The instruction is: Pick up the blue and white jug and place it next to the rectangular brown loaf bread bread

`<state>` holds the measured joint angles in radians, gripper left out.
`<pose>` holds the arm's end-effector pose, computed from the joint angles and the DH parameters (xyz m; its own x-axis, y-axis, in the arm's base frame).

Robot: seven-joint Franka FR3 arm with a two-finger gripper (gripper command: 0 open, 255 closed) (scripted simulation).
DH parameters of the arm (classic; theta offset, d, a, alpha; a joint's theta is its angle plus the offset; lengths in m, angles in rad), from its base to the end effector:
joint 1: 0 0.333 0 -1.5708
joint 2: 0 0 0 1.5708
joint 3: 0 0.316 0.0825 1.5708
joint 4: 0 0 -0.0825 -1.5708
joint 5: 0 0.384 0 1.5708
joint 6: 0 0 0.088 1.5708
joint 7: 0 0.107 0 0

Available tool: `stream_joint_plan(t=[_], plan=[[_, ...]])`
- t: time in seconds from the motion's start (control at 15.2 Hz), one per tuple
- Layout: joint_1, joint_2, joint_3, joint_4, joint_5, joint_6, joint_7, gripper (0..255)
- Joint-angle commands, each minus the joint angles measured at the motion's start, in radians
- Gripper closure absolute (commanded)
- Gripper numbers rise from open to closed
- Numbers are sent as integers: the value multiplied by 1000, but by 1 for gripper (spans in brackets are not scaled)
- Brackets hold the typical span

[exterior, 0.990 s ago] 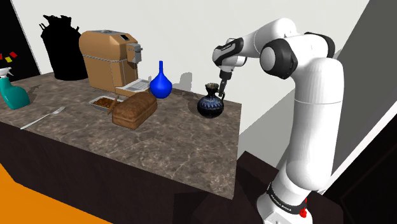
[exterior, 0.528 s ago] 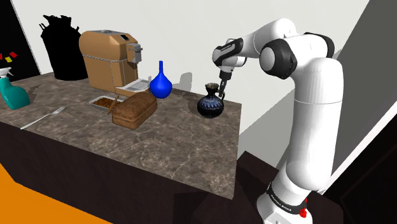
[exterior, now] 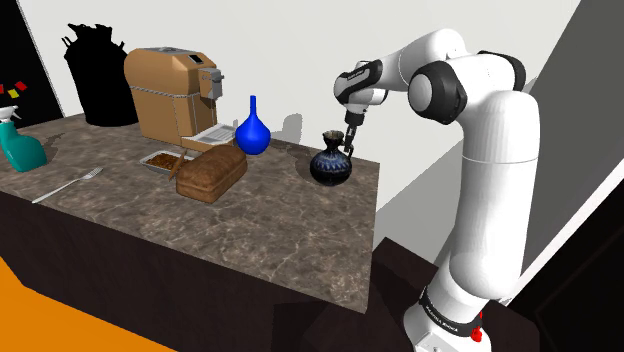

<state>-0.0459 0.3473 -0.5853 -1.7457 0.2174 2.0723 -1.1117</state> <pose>0.5433 -0.3436 0.4058 0.9163 0.3997 0.0238 0.3988 -0.9163 0.0357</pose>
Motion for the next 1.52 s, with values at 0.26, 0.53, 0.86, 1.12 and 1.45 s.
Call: stream_joint_plan(t=[0.26, 0.53, 0.86, 1.12, 1.45], plan=[[3, -18, -5, 32, -13, -47, 8, 255], [4, -32, -10, 67, -25, -95, 16, 255], [4, -46, -15, 118, -36, -157, 24, 255], [2, -52, -17, 164, -42, -208, 29, 255], [-4, -55, -20, 229, -45, -274, 32, 255]])
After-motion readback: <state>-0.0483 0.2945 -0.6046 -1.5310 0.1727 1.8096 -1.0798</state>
